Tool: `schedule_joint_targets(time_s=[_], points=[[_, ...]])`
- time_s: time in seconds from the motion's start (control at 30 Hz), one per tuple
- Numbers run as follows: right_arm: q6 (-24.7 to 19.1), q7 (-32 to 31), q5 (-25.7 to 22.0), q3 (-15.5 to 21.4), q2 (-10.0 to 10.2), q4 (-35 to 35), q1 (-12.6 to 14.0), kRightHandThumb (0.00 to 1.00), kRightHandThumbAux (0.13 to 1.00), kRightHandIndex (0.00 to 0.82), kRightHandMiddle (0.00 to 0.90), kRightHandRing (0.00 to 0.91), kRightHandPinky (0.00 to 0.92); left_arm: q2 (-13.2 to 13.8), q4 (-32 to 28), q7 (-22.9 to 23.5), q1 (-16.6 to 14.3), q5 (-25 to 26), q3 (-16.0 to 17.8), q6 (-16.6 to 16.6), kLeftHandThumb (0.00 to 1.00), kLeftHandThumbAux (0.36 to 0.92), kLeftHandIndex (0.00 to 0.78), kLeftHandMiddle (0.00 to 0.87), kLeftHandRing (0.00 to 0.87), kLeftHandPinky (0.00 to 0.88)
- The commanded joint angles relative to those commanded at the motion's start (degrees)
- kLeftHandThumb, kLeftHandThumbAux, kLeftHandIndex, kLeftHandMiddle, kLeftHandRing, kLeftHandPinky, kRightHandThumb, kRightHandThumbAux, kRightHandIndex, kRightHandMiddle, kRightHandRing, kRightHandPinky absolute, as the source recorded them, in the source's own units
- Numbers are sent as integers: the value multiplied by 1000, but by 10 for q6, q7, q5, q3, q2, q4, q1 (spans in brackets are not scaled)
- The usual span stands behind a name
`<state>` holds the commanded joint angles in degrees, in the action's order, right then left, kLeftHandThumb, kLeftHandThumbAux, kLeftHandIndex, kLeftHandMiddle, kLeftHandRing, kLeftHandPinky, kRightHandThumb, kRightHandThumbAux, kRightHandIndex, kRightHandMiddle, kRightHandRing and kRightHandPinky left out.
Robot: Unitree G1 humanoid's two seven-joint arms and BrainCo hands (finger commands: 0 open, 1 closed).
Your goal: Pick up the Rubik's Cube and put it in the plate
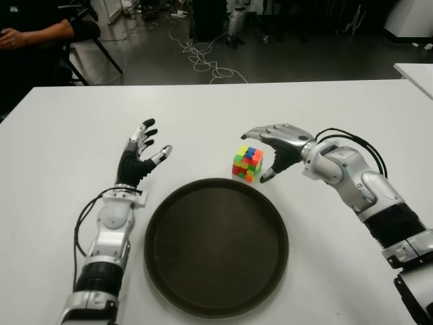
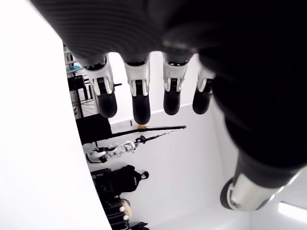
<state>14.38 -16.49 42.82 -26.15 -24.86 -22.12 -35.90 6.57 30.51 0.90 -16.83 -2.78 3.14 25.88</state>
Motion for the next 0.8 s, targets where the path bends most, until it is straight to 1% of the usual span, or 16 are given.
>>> schedule_joint_targets(time_s=[0.13, 0.23, 0.47, 0.63, 0.8], points=[[4, 8, 0, -4, 3, -11, -3, 0, 754, 112, 163, 185, 204, 0, 1, 1, 0, 1, 0, 1, 125, 697, 88, 107, 98, 114], [9, 18, 1, -8, 9, -24, -6, 0, 756, 115, 166, 189, 213, 0, 2, 1, 0, 1, -1, 3, 125, 700, 90, 110, 102, 115], [23, 38, 0, -17, 20, -46, -13, 0, 772, 125, 183, 212, 242, 1, 10, -4, -3, -6, -2, 13, 121, 686, 95, 117, 108, 122], [28, 55, 10, -25, 31, -57, -18, 0, 770, 124, 173, 201, 229, 2, 23, -6, -6, -9, -1, 24, 143, 671, 97, 111, 108, 123], [31, 69, 14, -31, 33, -66, -23, 0, 776, 123, 165, 194, 223, 2, 28, -4, -9, -7, -1, 26, 149, 665, 92, 107, 108, 125]])
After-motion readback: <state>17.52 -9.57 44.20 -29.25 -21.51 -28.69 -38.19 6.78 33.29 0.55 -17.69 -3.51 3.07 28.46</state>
